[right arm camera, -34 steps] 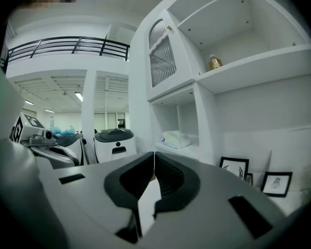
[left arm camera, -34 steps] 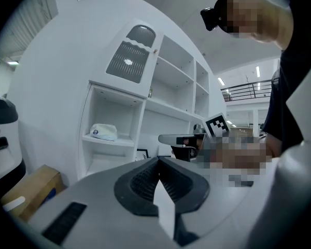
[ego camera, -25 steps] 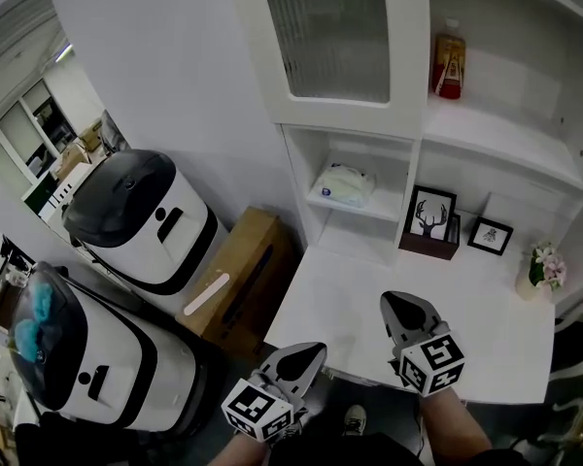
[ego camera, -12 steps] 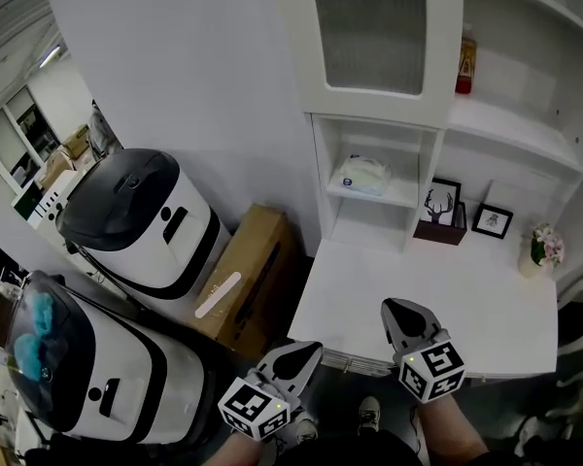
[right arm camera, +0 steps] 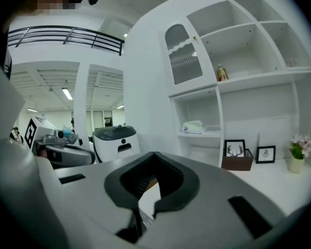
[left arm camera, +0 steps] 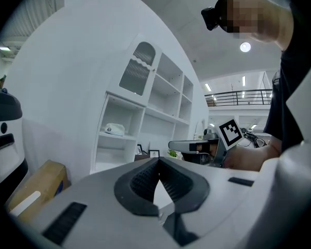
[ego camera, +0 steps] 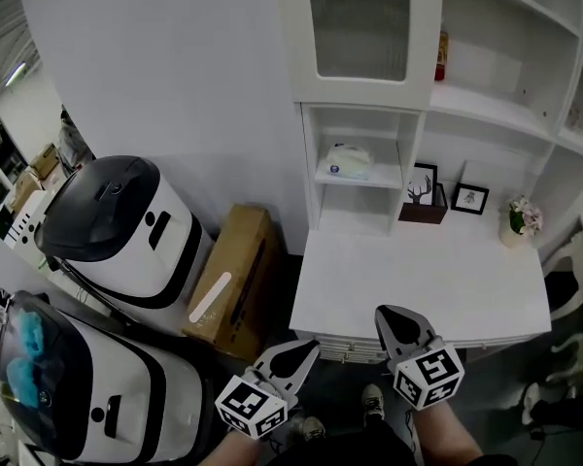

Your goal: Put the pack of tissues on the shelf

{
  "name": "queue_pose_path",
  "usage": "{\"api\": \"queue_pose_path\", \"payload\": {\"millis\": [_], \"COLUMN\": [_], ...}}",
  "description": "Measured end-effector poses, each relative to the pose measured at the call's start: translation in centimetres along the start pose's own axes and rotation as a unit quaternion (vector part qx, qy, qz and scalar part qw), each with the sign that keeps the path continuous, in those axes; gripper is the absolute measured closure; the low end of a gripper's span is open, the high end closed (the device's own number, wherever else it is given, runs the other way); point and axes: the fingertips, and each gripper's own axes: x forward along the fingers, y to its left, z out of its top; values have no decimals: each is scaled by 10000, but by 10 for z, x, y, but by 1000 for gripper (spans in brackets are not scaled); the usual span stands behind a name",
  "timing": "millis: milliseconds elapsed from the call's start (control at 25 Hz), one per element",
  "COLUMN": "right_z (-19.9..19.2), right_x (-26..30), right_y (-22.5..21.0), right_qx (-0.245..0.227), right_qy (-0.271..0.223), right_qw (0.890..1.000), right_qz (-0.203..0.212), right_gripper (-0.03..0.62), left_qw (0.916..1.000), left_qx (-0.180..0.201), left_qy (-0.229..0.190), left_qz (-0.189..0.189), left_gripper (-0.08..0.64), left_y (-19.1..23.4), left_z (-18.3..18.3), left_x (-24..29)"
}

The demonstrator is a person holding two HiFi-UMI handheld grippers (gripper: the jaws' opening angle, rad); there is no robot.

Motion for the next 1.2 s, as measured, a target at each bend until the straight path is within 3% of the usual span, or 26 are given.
{"api": "queue_pose_path", "payload": {"millis": [560, 1200], "right_z": [-20, -23], "right_x": [-47, -70], "right_y": [60, 80], "right_qx": [2, -49], "right_qy": [-28, -7], "right_qw": [9993, 9993], "right_qz": [-385, -377], "right_gripper": [589, 589], "left_qw": [9986, 9982], "left_qx": [28, 35], "left_qy": [62, -21], "left_qz": [-520, -600], "left_gripper": [555, 555], "left_y": [-23, -40], "left_z": [-20, -21], "left_x": [-47, -57]}}
